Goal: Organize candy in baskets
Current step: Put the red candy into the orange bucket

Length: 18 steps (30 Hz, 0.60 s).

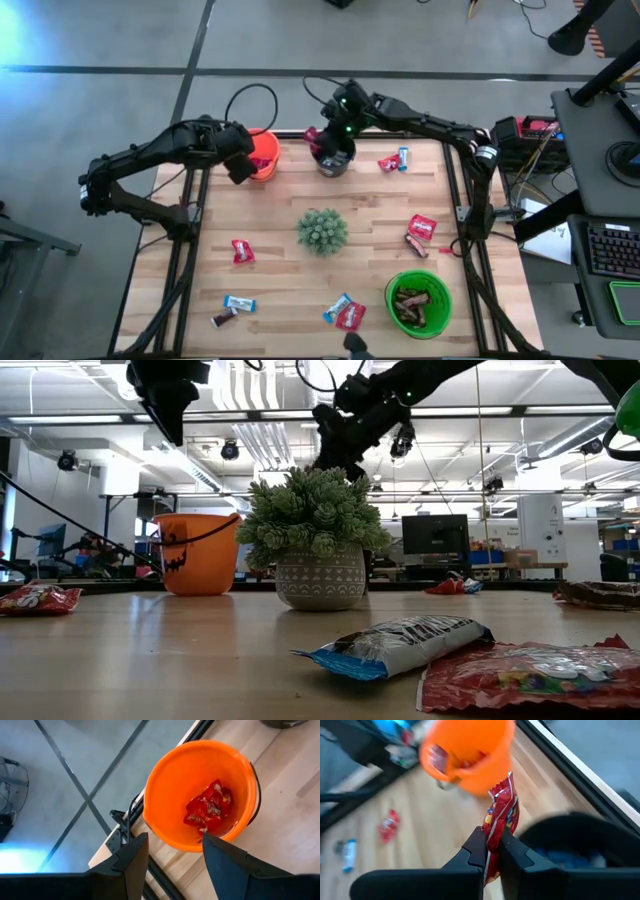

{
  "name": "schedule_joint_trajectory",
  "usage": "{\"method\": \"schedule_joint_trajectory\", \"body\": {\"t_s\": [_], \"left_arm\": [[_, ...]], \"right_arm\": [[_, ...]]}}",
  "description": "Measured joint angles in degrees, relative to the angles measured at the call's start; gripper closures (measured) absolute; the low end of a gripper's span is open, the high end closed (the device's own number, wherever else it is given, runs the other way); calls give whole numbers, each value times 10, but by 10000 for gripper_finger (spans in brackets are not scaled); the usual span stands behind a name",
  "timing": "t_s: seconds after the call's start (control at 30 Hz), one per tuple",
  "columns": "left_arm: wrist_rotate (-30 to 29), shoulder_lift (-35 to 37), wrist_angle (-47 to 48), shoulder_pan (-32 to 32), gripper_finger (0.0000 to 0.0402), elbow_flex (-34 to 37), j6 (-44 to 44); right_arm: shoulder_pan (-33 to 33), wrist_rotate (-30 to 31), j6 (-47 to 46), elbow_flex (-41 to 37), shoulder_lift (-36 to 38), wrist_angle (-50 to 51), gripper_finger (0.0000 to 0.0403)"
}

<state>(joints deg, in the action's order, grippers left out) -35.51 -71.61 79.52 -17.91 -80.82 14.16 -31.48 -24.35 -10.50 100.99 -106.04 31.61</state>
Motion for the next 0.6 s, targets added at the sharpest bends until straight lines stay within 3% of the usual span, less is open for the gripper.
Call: {"method": "schedule_joint_trajectory", "body": {"t_s": [0.17, 0.5, 0.6], "left_arm": [[0, -1, 32, 0, 232, 0, 8], [-16, 1, 47, -4, 232, 0, 16], [-28, 2, 48, -12, 232, 0, 10]], "right_arm": [[1, -41, -22, 0, 0, -69, 386], [6, -47, -31, 0, -5, -152, 386], [5, -75, -56, 6, -20, -192, 386]]}}
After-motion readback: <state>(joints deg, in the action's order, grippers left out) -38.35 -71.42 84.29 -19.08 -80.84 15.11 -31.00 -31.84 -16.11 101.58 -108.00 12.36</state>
